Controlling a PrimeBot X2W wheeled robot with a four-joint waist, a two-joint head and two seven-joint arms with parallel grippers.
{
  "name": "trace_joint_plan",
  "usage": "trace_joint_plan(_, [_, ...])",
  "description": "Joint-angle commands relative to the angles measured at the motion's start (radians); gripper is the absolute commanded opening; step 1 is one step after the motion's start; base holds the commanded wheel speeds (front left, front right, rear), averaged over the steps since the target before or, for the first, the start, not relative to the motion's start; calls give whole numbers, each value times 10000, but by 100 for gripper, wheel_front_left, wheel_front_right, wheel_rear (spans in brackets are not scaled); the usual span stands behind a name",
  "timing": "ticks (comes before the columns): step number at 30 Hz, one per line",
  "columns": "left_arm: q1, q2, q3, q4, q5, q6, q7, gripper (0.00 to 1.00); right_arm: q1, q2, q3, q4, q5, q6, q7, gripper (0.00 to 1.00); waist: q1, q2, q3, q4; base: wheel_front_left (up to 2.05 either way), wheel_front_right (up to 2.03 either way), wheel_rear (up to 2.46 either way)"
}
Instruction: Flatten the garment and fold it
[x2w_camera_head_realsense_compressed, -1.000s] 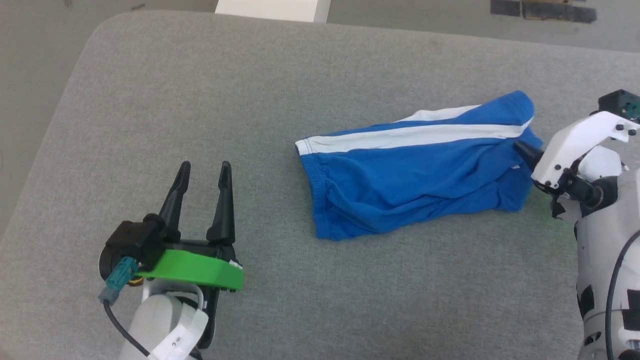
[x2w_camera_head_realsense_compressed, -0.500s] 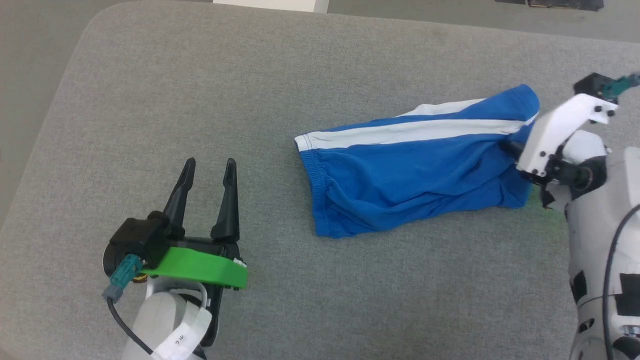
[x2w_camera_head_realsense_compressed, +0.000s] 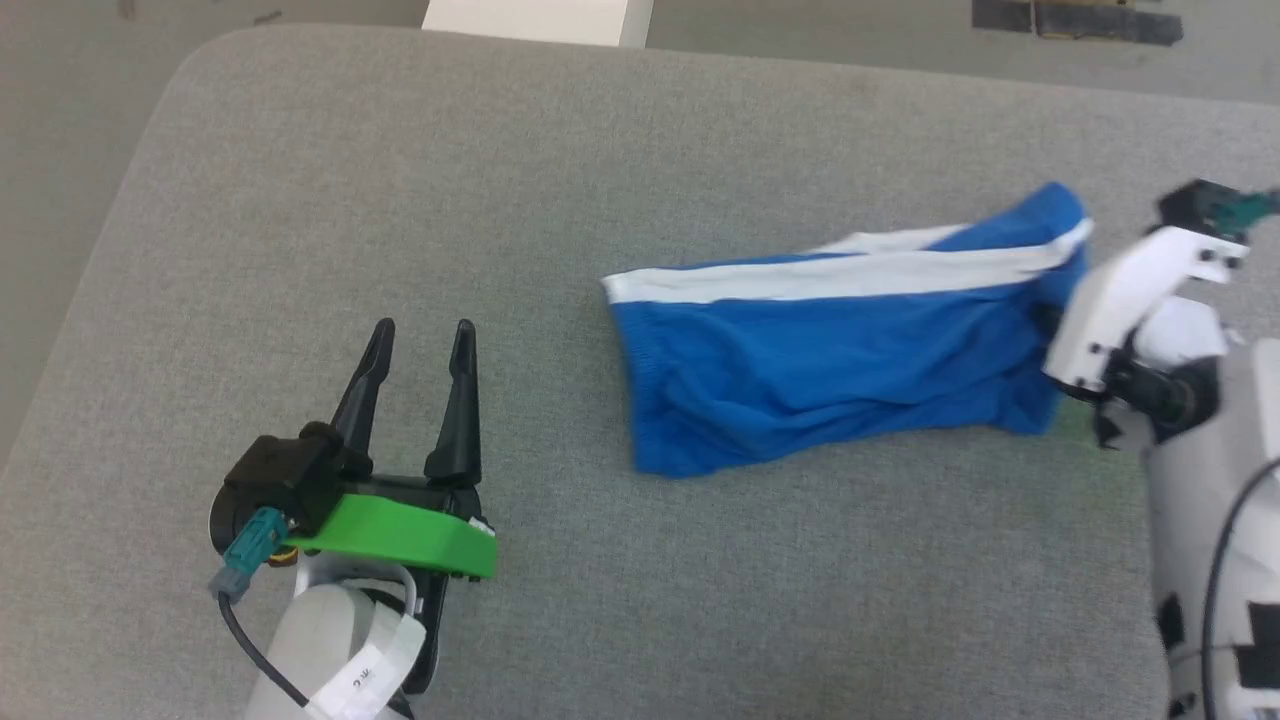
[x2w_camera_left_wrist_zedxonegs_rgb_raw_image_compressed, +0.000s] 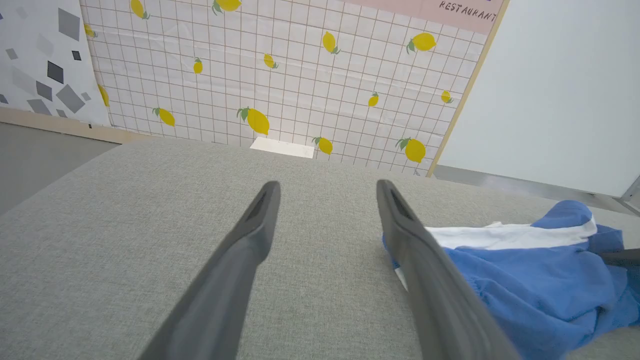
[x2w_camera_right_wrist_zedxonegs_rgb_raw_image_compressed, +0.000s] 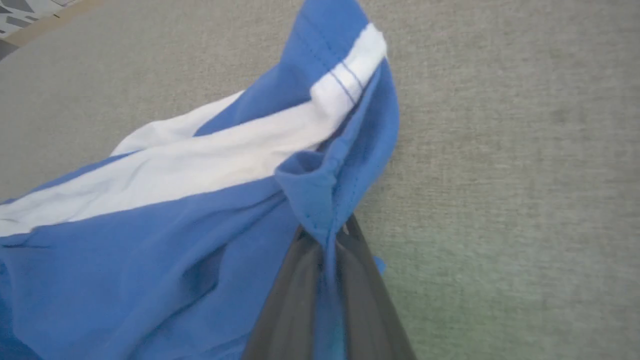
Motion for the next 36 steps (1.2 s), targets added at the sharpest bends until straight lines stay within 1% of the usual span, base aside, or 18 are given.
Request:
trace_joint_plan(1, [35,-51,6,12,76,-38,-38,100,263,-182,-83,-192,-169,-15,-146,0,-1,0,-140,-73,0,0,0])
trace_joint_plan(7, [207,-20,-41,17,129,-38,-38,100,1049,-707,-752,-1002,-1223,-15,-537,0,-1,0,-389,-223,0,0,0])
trace_joint_plan(8, [249,14,-90,23,134,-38,-38,100,1451,-923,-1144,-1361,-1948,-15,-693,0,-1,0,-468,-272,0,0,0])
trace_joint_plan(10, [270,34,-110,31,136,-38,-38,100,1637,-902,-1300,-1589,-2211,-15,-781,0,-1,0,-516,-307,0,0,0])
trace_joint_plan(11, [310,69,-147,52,138,-38,-38,100,1864,-822,-1262,-1962,-2428,-15,-883,0,-1,0,-592,-365,0,0,0])
trace_joint_plan(15, [363,80,-208,101,146,-38,-38,100,2199,-735,-786,-2749,-2545,-15,-1102,0,-1,0,-713,-400,0,0,0])
trace_joint_plan(19, [414,91,-239,145,134,-38,-38,100,2645,-668,255,-3950,-2569,-15,-1056,0,-1,0,-838,-416,0,0,0])
trace_joint_plan(22, [448,98,-254,148,126,-38,-38,100,3007,-685,1296,-5006,-2493,-15,-633,0,-1,0,-901,-420,0,0,0])
trace_joint_plan(25, [441,97,-267,152,117,-38,-38,100,3231,-837,2342,-5937,-2405,-15,-86,0,-1,0,-905,-392,0,0,0])
trace_joint_plan(26, [426,95,-272,152,110,-38,-38,100,3262,-871,2735,-6268,-2340,-15,104,0,-1,0,-892,-371,0,0,0])
trace_joint_plan(27, [376,88,-286,142,86,-38,-38,100,3234,-1027,3859,-6782,-2106,-15,666,0,-1,0,-840,-306,0,0,0])
trace_joint_plan(31, [270,74,-352,143,45,-38,-38,100,2876,-1474,5453,-6725,-1713,-15,1203,0,-1,0,-715,-148,0,0,0])
trace_joint_plan(36, [124,48,-374,133,-8,-38,-38,100,2133,-1778,7225,-5886,-1129,-15,1480,0,-1,0,-529,72,0,0,0])
